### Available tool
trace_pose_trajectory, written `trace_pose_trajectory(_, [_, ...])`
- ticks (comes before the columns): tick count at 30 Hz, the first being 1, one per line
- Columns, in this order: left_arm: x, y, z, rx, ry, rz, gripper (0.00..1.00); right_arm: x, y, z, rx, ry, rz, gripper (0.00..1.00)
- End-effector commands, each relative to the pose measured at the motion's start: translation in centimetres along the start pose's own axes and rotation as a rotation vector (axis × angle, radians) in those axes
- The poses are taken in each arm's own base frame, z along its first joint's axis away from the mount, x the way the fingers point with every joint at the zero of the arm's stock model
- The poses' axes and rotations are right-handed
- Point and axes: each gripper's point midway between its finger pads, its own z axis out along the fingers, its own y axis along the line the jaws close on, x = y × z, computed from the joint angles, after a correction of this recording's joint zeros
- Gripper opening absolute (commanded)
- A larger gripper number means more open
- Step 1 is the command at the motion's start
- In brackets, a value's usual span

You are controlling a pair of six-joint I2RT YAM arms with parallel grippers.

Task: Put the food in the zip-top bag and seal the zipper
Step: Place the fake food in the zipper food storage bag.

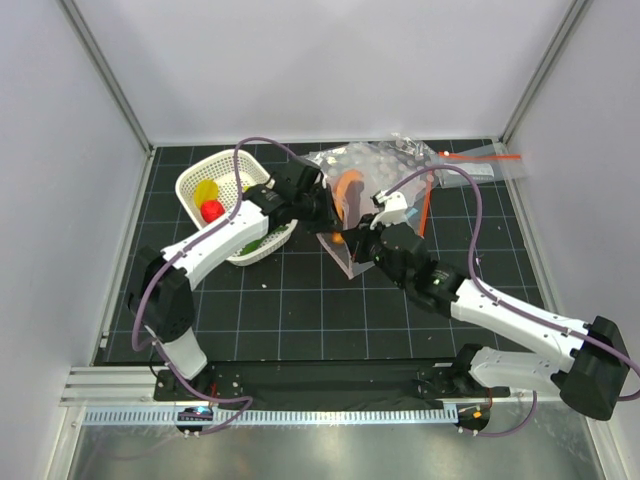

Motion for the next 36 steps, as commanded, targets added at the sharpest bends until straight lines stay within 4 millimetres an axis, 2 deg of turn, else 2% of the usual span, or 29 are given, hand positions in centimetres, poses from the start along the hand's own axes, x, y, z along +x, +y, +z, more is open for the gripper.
trace_pose_trajectory(1, [-2.5, -2.6, 0.5, 0.11, -0.088, 0.015, 0.0, -2.6, 1.8, -0.8, -0.076, -0.088, 0.061, 0.01])
trace_pose_trajectory(4, [-2.0, -3.9, 1.3, 0.193, -0.053, 0.016, 0.0, -2.5, 1.8, -0.7, -0.073, -0.081, 0.058, 0.01])
trace_pose_trajectory(8, [-0.9, -4.1, 1.8, 0.193, -0.018, 0.042, 0.0, -2.5, 1.2, -0.7, -0.054, -0.094, 0.061, 0.01])
trace_pose_trajectory(14, [-1.1, -4.0, 2.5, 0.179, -0.011, 0.038, 0.01, -3.0, 2.5, -1.6, -0.15, -0.123, 0.081, 0.01])
trace_pose_trajectory(17, [-1.8, -4.0, 3.0, 0.173, -0.029, 0.032, 0.06, -3.0, 3.2, -2.1, -0.192, -0.119, 0.106, 0.01])
trace_pose_trajectory(20, [-1.7, -4.1, 3.8, 0.179, -0.01, 0.028, 0.17, -3.2, 2.5, -2.2, -0.156, -0.131, 0.116, 0.01])
trace_pose_trajectory(21, [-1.6, -4.4, 3.7, 0.192, 0.0, 0.034, 0.35, -3.2, 2.1, -2.1, -0.135, -0.131, 0.114, 0.01])
trace_pose_trajectory(24, [-1.4, -4.2, 2.8, 0.186, -0.016, 0.057, 0.51, -3.0, 0.5, -1.5, -0.067, -0.123, 0.126, 0.01])
trace_pose_trajectory(27, [-1.7, -4.5, 0.8, 0.184, -0.044, 0.079, 0.59, -2.7, -0.7, -0.9, -0.023, -0.107, 0.147, 0.01])
trace_pose_trajectory(31, [-1.6, -4.6, -1.6, 0.165, -0.052, 0.114, 0.6, -2.5, -3.2, 0.2, 0.049, -0.09, 0.171, 0.01])
trace_pose_trajectory(36, [-1.6, -3.8, -4.4, 0.092, -0.067, 0.141, 0.59, -2.3, -5.0, 0.6, 0.107, -0.085, 0.165, 0.01])
